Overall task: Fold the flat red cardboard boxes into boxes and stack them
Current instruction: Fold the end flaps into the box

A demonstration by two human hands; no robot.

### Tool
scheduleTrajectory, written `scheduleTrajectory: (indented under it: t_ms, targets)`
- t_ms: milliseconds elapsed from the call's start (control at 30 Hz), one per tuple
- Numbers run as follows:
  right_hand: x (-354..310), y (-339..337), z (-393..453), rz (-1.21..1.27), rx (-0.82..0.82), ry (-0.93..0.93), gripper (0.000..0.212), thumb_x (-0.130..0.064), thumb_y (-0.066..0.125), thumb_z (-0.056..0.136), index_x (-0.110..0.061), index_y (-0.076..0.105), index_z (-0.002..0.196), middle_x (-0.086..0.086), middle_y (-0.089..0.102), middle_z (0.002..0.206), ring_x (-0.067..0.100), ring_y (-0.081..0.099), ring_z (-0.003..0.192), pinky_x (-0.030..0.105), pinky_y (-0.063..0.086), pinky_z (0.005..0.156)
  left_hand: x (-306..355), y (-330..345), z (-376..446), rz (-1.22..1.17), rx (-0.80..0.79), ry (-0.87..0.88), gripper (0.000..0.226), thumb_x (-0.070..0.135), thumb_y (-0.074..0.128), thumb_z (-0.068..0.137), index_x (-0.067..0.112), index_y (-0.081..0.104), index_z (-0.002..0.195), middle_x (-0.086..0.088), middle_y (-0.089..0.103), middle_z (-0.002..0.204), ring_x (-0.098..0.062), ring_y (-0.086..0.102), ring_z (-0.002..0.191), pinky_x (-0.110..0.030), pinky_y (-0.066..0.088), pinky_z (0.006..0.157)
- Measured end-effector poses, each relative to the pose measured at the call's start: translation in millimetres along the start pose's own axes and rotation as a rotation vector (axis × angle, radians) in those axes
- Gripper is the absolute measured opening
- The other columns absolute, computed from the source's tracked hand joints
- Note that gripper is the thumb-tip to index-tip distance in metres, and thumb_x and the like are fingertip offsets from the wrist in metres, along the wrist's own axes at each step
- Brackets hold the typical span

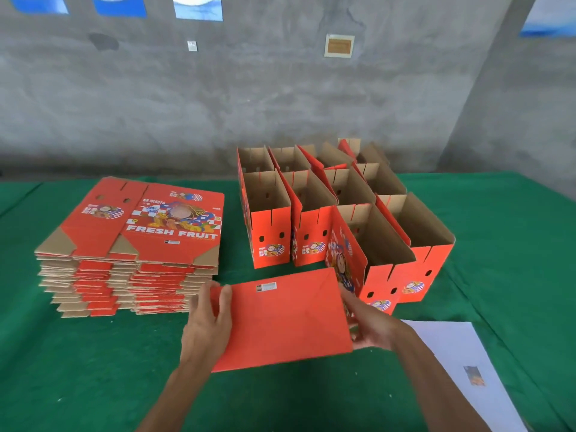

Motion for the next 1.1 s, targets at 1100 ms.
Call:
scheduleTrajectory:
  t_ms: [1100]
  targets:
    - [14.8, 3.4, 60.6, -1.097, 0.668, -0.569, 0.057, -0.044, 0.067, 0.093, -0.031, 0.042, 0.143, 0.021, 0.033, 0.141, 0.039, 0.056, 0.119, 0.043, 0.06, 0.086, 33.0, 290.4, 22.5, -0.603, -0.676, -0.437, 0.06, 0.074, 0.014, 0.102, 0.041, 0.064, 0.107, 0.017, 0.077, 0.078, 0.004, 0.072, 0.067, -0.016, 0.053, 0.048]
Point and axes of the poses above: each hand's wrist, its own z-axis towards the middle knuckle, its own y-axis out of the palm, x = y × z, the point moved 10 cm from there along z, towards the middle knuckle
